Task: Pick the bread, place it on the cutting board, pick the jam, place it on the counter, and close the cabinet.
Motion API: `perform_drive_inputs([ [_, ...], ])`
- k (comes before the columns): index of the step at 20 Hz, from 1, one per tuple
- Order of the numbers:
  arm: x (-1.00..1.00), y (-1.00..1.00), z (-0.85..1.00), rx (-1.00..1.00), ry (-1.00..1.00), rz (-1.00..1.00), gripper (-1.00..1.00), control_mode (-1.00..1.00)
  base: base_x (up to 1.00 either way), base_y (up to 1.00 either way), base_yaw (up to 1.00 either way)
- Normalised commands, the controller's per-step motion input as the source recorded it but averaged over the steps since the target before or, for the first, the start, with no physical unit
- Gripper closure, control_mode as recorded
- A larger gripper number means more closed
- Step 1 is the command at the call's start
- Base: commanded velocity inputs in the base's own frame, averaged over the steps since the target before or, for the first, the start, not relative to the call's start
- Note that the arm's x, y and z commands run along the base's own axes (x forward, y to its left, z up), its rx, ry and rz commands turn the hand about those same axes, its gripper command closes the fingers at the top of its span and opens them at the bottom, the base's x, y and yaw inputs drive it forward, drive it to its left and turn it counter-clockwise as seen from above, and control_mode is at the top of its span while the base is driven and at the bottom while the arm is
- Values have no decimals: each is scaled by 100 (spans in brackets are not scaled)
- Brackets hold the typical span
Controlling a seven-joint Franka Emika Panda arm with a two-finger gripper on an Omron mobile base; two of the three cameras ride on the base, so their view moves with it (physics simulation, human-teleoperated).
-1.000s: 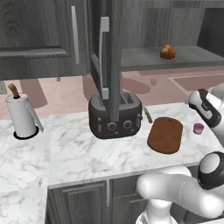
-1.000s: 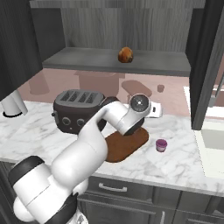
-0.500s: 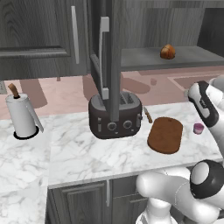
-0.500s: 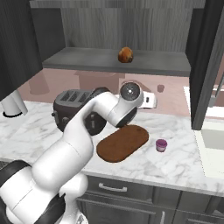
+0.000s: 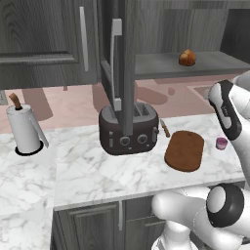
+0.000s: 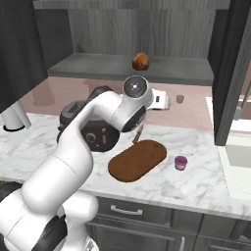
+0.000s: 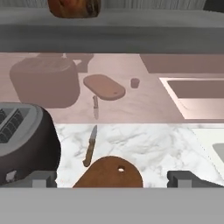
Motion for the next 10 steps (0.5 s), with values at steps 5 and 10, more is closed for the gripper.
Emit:
perform_drive_inputs([
  [5,-7,26,38,0,0,0,-100,-100,0,0,0],
  [10,-1,26,31,0,0,0,-100,-100,0,0,0],
])
